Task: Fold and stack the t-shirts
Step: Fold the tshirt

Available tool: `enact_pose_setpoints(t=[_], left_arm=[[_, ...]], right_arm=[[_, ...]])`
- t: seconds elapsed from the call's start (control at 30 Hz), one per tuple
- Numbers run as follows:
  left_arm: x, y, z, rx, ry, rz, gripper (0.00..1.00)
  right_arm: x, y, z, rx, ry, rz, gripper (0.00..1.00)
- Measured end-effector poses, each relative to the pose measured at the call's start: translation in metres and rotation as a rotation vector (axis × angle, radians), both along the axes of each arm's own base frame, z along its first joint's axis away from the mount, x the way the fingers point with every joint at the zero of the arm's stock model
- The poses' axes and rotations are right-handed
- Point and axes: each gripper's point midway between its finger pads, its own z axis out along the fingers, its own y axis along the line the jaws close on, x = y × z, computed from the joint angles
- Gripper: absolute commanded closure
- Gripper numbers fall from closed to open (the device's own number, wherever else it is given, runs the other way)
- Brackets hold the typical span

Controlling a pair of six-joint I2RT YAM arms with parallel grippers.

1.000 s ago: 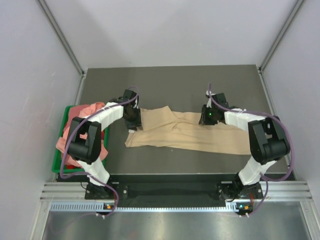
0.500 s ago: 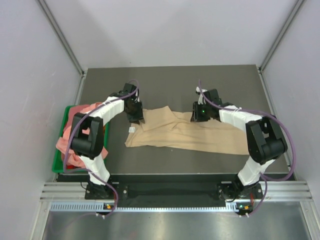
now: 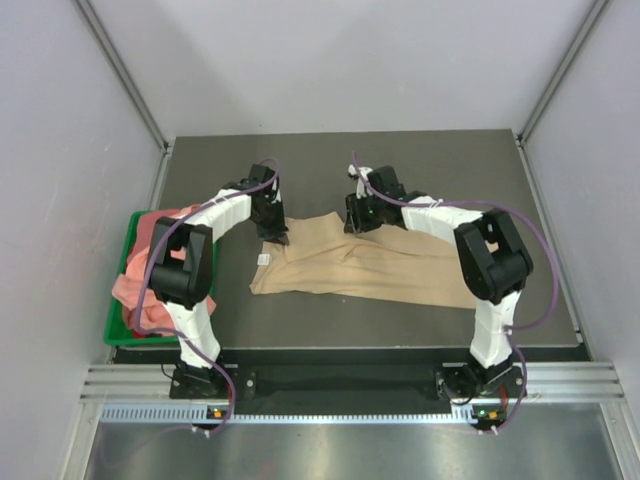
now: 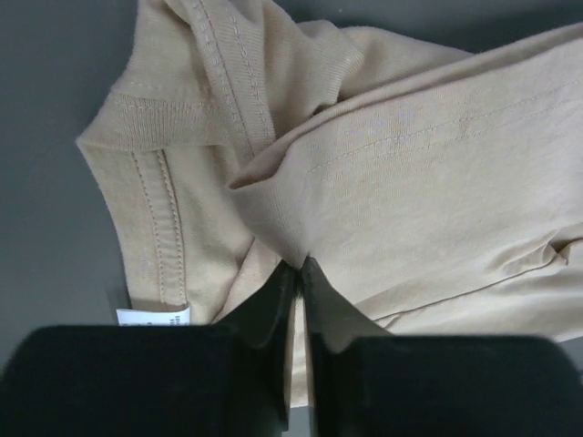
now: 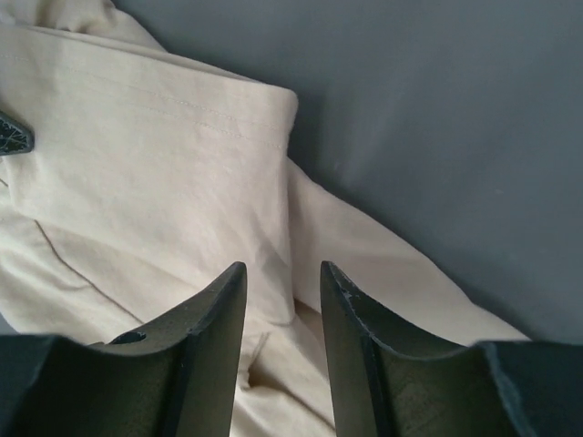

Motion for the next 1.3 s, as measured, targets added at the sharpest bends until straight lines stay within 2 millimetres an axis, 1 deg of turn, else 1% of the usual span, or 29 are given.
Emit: enact_pose_setpoints(t=[0.03, 0.13, 0.23, 0.3, 0.5, 0.63, 0.67, 0.7, 0.8, 0.83, 0.93, 1.03, 1.2, 1.3], left_arm=[[0.000, 0.000, 0.000, -0.002, 0.001, -0.001, 1.00], [-0.001, -0.002, 0.001, -0.010, 0.002, -0.006, 1.00], [-0.002, -0.004, 0.003, -0.015, 0.000, -0.012, 1.00], [-0.002, -0.007, 0.009, -0.018, -0.015, -0.019, 1.00], [-0.010, -0.021, 0.035, -0.017, -0.082, -0.061, 1.00], [-0.016, -0.027, 0.039, -0.002, -0.097, -0.083, 1.00], [-0.018, -0.028, 0.038, 0.003, -0.095, -0.086, 0.99], [-0.020, -0.028, 0.036, 0.009, -0.091, -0.089, 0.94], [-0.025, -0.025, 0.030, 0.032, -0.078, -0.096, 0.89], [-0.026, -0.024, 0.028, 0.038, -0.074, -0.095, 0.84], [-0.031, -0.019, 0.021, 0.058, -0.060, -0.092, 0.76], [-0.032, -0.016, 0.018, 0.073, -0.056, -0.087, 0.71], [-0.029, -0.015, 0.017, 0.080, -0.058, -0.082, 0.67], [-0.019, -0.014, 0.017, 0.089, -0.063, -0.072, 0.64]], right_arm=[[-0.001, 0.003, -0.004, -0.007, 0.005, 0.011, 0.61], [-0.003, 0.012, -0.009, -0.016, 0.006, 0.036, 0.61], [-0.004, 0.016, -0.007, -0.016, -0.002, 0.050, 0.61], [-0.003, 0.017, -0.005, -0.015, -0.008, 0.051, 0.60], [0.004, 0.021, 0.005, -0.007, -0.036, 0.057, 0.62], [0.009, 0.024, 0.005, -0.007, -0.047, 0.061, 0.62], [0.009, 0.024, 0.005, -0.008, -0.047, 0.062, 0.62], [0.008, 0.024, 0.004, -0.011, -0.042, 0.062, 0.62], [0.008, 0.024, 0.002, -0.013, -0.041, 0.063, 0.62], [0.009, 0.024, 0.001, -0.015, -0.040, 0.063, 0.62], [0.015, 0.026, -0.001, -0.024, -0.048, 0.062, 0.62], [0.021, 0.029, -0.004, -0.032, -0.057, 0.062, 0.64], [0.026, 0.035, -0.006, -0.038, -0.070, 0.074, 0.66], [0.031, 0.039, -0.005, -0.040, -0.084, 0.081, 0.67]])
